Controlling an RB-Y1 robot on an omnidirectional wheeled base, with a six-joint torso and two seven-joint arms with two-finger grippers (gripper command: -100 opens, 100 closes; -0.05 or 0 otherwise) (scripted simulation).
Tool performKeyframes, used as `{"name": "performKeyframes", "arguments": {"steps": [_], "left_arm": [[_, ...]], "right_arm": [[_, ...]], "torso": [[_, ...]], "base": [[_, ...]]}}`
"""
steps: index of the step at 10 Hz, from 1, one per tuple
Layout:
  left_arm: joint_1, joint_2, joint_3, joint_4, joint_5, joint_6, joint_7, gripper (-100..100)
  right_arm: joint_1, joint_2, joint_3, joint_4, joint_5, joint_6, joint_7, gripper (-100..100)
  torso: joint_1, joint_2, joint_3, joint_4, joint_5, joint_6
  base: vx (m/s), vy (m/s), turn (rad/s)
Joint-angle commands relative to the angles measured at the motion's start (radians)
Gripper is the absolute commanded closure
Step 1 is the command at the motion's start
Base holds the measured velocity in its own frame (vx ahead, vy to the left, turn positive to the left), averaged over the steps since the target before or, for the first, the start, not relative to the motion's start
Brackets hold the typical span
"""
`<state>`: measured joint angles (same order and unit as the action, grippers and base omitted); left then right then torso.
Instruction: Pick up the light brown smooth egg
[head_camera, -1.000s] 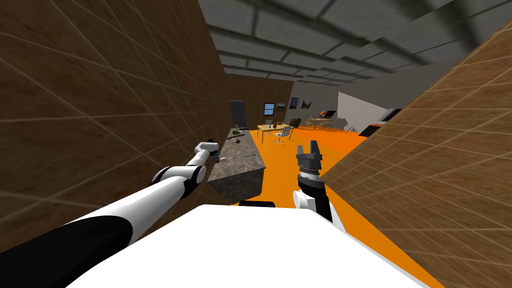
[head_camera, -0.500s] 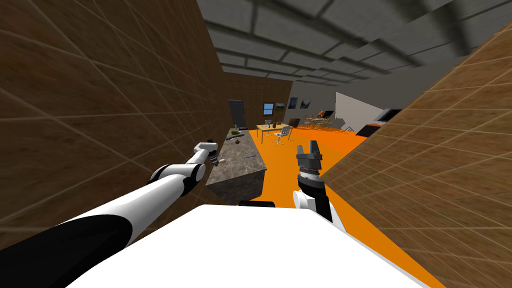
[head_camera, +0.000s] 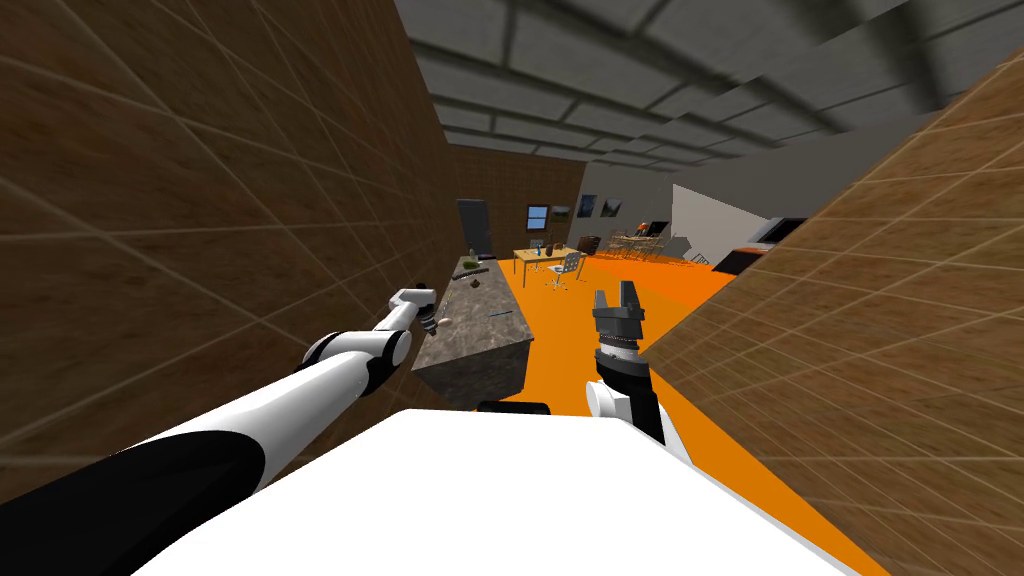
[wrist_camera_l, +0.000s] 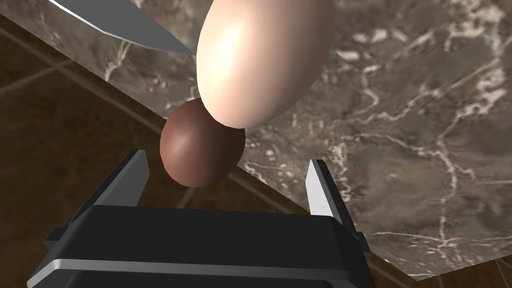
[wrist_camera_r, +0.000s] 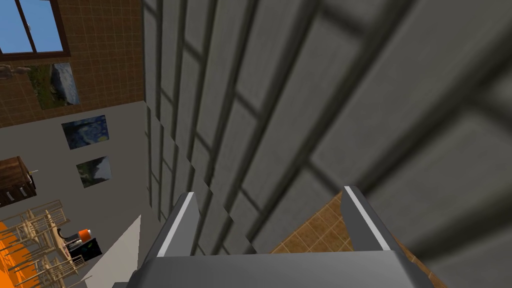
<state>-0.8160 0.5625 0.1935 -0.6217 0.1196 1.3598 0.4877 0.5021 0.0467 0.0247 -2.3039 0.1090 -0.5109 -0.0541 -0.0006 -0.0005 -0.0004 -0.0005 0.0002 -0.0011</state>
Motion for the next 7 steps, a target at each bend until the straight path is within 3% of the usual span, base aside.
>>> {"name": "performKeyframes", "arguments": {"steps": [1,2,6,7], "left_arm": [[0.0,0.0,0.0,0.0,0.0,0.0,0.0,-100],[0.003,-0.001,0.0,-0.003,0.0,-0.002,0.0,100],[-0.001,0.003,0.0,-0.005,-0.001,-0.004,0.0,100],[-0.001,0.003,0.0,-0.005,-0.001,-0.004,0.0,0]], "right_arm": [[0.0,0.0,0.0,0.0,0.0,0.0,0.0,0],[0.0,0.0,0.0,0.0,0.0,0.0,0.0,0],[0.0,0.0,0.0,0.0,0.0,0.0,0.0,0],[0.0,0.0,0.0,0.0,0.0,0.0,0.0,0]], "torso": [[0.0,0.0,0.0,0.0,0.0,0.0],[0.0,0.0,0.0,0.0,0.0,0.0],[0.001,-0.001,-0.002,-0.003,0.003,0.001],[0.001,-0.001,-0.002,-0.003,0.003,0.001]], "base": [[0.003,-0.006,0.01],[0.0,0.0,0.0],[0.0,0.0,0.0],[0.0,0.0,0.0]]}}
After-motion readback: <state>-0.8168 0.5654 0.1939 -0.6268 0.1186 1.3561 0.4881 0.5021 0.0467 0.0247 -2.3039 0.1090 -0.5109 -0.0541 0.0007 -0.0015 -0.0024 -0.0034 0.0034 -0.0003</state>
